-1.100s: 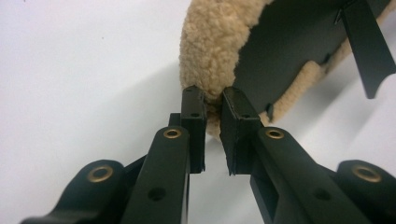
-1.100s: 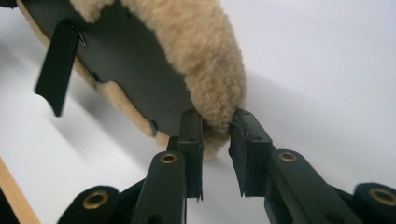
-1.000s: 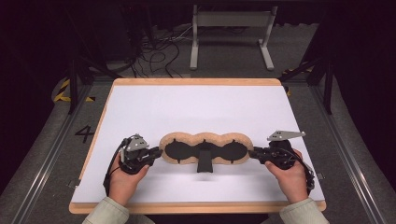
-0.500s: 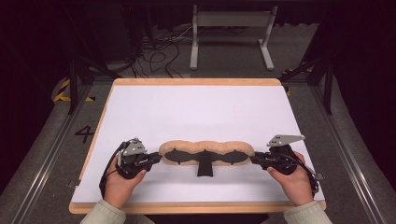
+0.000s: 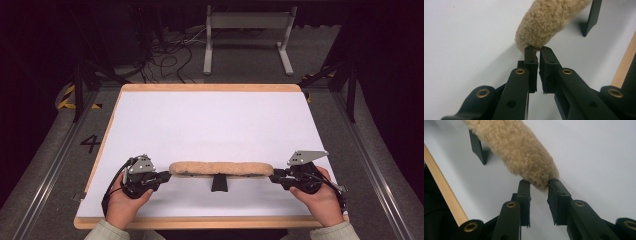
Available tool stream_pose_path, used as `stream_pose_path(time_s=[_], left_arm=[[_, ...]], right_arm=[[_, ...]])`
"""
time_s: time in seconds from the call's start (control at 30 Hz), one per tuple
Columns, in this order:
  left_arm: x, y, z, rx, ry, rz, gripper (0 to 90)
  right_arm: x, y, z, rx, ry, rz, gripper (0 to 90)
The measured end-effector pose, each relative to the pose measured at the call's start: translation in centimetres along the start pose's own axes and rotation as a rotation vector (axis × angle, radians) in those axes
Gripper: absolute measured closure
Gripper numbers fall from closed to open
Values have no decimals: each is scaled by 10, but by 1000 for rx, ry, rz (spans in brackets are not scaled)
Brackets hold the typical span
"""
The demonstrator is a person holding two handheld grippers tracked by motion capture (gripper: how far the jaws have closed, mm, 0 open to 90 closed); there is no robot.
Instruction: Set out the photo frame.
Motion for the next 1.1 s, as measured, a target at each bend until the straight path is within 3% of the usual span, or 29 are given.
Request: stream_pose_path(time_s=[0.27, 0.57, 0.8, 0.97, 1.1], left_arm=[[8, 4, 1, -19, -37, 11, 897], [15, 8, -2, -26, -65, 25, 899], [25, 1, 2, -136, -135, 11, 900], [26, -5, 2, -158, -148, 20, 900], [22, -14, 0, -163, -134, 37, 900]], right_arm=[[-1, 7, -3, 9, 37, -9, 732], [4, 18, -2, 19, 41, -7, 846], [12, 21, -2, 27, 33, 25, 900], [16, 19, 0, 23, 23, 37, 900], [18, 17, 0, 24, 21, 48, 900]])
Point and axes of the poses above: each handheld gripper's, and its own axes: y roughly backward along the jaws, z roughly out of its underside, x roughly to its right, the point moved 8 cm from there along -y, roughly forward along the jaws, and after that the axes turned 1 degree about x, right-handed, at the moved point
